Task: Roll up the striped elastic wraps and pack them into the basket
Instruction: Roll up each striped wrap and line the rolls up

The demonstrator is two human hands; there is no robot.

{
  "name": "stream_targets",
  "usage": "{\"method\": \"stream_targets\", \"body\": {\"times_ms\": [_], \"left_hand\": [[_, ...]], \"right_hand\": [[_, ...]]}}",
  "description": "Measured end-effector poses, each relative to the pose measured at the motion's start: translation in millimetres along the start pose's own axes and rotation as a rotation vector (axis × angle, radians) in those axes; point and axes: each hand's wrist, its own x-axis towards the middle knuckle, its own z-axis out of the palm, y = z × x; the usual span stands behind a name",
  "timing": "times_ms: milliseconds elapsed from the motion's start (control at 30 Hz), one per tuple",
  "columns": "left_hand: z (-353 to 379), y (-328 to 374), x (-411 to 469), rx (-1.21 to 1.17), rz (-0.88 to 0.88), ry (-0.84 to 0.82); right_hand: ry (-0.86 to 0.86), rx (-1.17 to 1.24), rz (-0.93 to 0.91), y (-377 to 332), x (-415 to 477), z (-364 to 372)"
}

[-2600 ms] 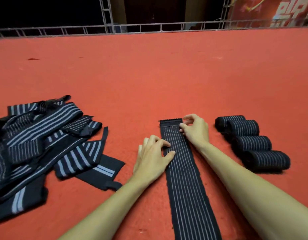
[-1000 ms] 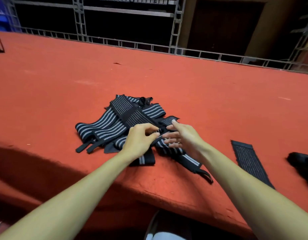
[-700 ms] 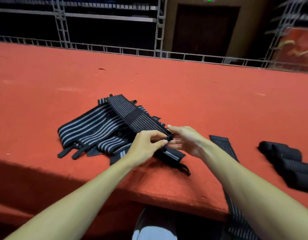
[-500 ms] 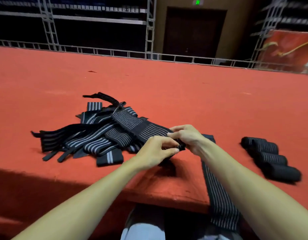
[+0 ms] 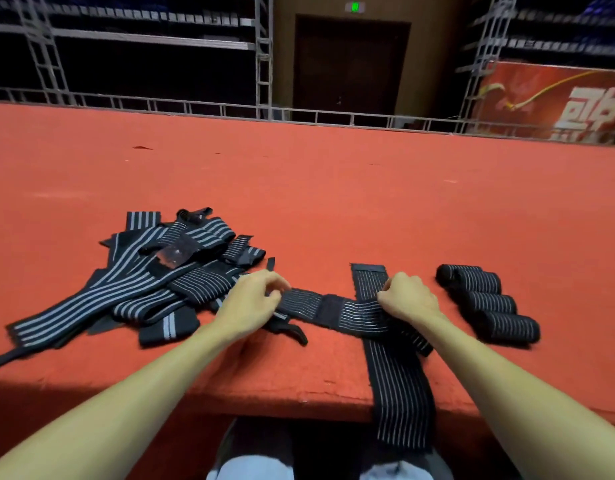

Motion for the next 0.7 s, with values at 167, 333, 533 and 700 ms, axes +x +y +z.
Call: {"method": "stream_targets", "body": {"times_ms": [167, 333, 533, 700], "left_hand": [[-3, -40, 8, 0.191, -0.149, 0.050], [-2, -70, 17, 0.208, -0.237, -0.036], [15, -85, 9, 0.182, -0.192, 0.077], [17, -90, 14, 0.114, -0.219, 0.102]], "right_hand": [[0.108, -0.284, -0.187, -21, 5, 15], [0.047, -0.117, -0.430, -61, 10, 41], [-0.108, 0.152, -0.575, -112, 18, 70], [-0.191, 0.217, -0.771, -131, 21, 89]]}}
